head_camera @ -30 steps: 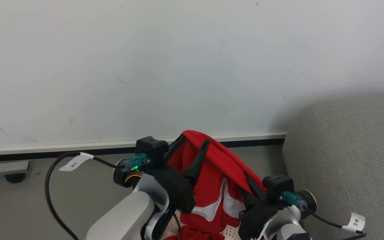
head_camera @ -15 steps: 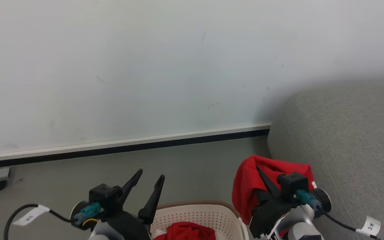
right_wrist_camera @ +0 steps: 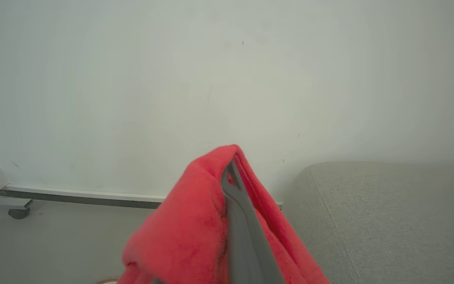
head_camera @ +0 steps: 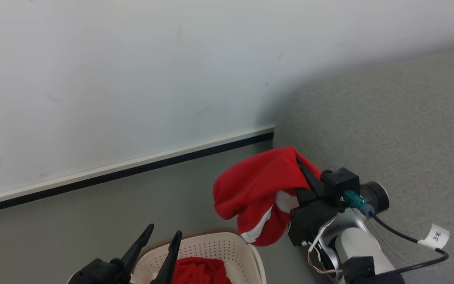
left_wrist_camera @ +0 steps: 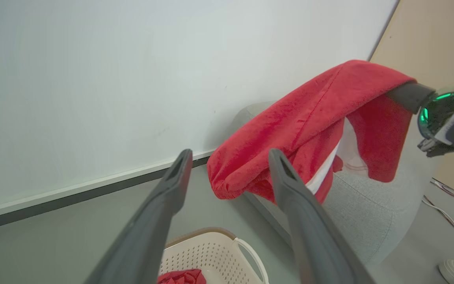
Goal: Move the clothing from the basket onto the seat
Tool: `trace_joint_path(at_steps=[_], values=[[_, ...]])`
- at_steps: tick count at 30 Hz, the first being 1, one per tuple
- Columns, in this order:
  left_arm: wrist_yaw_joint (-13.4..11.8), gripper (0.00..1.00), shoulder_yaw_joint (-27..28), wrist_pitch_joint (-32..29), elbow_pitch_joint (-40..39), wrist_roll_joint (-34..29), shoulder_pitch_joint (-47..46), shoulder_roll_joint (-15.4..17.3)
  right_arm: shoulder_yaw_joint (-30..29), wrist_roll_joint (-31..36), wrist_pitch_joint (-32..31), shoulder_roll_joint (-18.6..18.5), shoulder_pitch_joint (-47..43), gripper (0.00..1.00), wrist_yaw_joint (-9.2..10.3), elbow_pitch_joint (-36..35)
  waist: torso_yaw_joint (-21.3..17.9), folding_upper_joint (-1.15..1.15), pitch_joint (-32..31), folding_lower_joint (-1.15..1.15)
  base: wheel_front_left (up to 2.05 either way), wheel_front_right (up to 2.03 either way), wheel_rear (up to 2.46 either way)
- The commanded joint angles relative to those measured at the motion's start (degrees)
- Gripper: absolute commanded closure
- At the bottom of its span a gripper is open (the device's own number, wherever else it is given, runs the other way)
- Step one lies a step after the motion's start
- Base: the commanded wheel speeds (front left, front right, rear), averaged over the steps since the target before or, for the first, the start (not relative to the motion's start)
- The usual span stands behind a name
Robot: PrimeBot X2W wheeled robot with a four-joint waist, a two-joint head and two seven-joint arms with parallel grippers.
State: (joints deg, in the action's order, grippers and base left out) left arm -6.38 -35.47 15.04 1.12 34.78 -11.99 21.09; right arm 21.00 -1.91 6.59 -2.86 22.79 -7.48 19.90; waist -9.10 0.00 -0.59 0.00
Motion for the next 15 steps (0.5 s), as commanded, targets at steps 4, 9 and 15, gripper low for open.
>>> trace_joint_path(at_steps=[4, 9, 15], values=[[-0.5, 0.00, 2.1, 0.2, -4.7, -4.8, 2.6, 0.0, 1.0, 1.8, 0.3, 0.0, 5.4, 1.00, -0.02, -0.4, -9.0, 0.00, 6.6, 0.00, 0.00, 0.00, 0.00], [1.0, 0.00, 2.3, 0.2, -7.3, -8.3, 2.4, 0.8, -0.8, 1.6, 0.7, 0.0, 10.8, 1.00, -0.02, -0.9, -12.8, 0.00, 11.6, 0.00, 0.00, 0.00, 0.00], [2.5, 0.00, 2.7, 0.2, -11.2, -11.9, 0.5, 1.2, -3.7, 1.9, 1.3, -0.1, 16.2, 1.00, -0.02, -0.6, -15.6, 0.00, 18.2, 0.00, 0.00, 0.00, 0.00]])
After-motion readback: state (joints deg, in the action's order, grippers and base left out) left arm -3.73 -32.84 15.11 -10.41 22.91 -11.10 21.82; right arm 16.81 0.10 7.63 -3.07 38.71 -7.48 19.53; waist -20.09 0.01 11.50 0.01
